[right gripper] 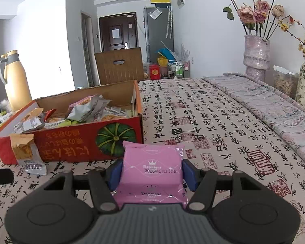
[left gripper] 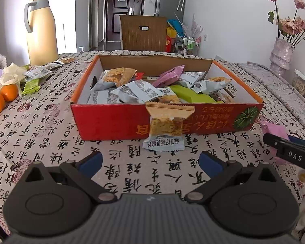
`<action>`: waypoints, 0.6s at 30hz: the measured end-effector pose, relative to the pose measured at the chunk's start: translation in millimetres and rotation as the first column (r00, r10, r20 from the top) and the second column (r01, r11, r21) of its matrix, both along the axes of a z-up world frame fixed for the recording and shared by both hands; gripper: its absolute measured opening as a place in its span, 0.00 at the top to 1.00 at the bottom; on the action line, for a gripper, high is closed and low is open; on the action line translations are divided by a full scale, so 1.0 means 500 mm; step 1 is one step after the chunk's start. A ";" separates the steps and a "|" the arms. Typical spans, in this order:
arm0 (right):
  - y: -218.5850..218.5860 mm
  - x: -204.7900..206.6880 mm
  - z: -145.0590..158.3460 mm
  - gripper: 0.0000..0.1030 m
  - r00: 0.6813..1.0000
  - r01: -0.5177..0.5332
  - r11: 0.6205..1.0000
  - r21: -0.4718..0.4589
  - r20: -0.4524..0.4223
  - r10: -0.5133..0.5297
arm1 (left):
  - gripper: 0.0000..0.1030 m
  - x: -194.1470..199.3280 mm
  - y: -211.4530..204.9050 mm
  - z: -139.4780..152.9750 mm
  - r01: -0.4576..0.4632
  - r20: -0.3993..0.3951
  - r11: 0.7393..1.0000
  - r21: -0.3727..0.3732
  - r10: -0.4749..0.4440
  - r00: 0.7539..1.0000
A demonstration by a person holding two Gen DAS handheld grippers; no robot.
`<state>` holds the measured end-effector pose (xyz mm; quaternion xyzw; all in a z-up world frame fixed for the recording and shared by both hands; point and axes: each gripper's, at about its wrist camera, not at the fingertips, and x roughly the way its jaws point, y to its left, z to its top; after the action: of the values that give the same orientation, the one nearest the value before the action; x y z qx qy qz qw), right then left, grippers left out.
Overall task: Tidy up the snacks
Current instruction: 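Grasp the tan packet hanging on the box rim with the left gripper while the right holds the pink packet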
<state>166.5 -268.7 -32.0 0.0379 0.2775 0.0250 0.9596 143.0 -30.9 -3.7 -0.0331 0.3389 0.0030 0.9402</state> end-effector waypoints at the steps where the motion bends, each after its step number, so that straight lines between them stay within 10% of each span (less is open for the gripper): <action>1: 0.001 0.001 -0.001 0.41 1.000 -0.001 1.000 0.003 0.000 0.001 | 0.00 0.001 -0.002 0.001 -0.003 0.003 1.000 0.001 0.003 1.000; 18: -0.001 0.006 -0.015 0.41 1.000 -0.019 0.999 0.034 -0.013 0.020 | 0.00 0.074 -0.035 -0.003 -0.045 0.020 0.998 0.034 0.044 0.999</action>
<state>169.5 -269.0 -39.4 0.0518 0.2839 0.0388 0.9567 179.8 -48.3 -5.1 -0.0243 0.3289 0.0295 0.9436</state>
